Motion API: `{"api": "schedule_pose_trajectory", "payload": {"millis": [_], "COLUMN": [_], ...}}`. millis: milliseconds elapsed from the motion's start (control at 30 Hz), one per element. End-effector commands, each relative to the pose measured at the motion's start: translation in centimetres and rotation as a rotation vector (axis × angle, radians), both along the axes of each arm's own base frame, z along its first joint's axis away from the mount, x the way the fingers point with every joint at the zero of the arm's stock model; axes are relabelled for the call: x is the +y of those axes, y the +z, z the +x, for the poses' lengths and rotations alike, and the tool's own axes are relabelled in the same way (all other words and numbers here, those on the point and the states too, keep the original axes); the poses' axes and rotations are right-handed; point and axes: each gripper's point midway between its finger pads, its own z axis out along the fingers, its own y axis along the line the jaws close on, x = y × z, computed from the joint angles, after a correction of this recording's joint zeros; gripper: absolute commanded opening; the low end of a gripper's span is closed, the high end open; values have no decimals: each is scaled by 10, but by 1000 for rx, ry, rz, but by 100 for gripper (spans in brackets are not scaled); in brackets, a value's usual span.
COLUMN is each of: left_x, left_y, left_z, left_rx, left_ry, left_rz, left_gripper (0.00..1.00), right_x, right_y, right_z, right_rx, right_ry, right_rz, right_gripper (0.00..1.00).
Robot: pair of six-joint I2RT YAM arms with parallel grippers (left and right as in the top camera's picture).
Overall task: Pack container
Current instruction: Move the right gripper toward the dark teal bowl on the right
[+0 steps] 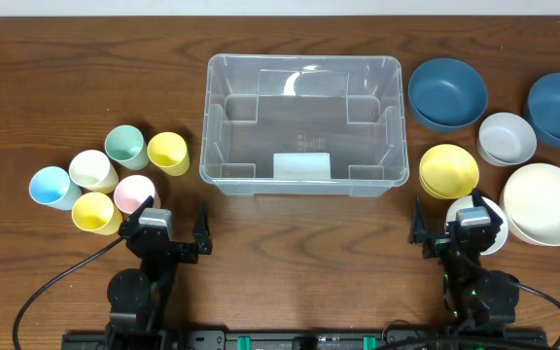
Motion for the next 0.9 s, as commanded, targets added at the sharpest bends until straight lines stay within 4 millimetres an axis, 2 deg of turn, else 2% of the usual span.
{"api": "schedule_pose_trajectory", "payload": {"millis": [0, 300, 433, 733, 867], "left_x": [2, 2, 2, 2, 2], "left_y": [-16, -16, -16, -16, -16], "left_z": [1, 1, 1, 1, 1], "left_rx": [30, 30, 30, 30, 30], "left_ry": [9, 9, 9, 9, 9], "left_rz": [22, 22, 22, 22, 22], "left_gripper": [98, 98, 98, 98, 98], "right_x": [-3, -3, -18, -17, -15], "right_y": [-1, -1, 0, -2, -5], "right_z": [0, 0, 0, 0, 1], "right_rx": [0, 0, -2, 7, 24], "right_ry": [-16, -15, -102, -96, -93], "right_rz": [-11, -11, -17, -16, 67], "right_gripper": [99, 99, 99, 99, 99]}}
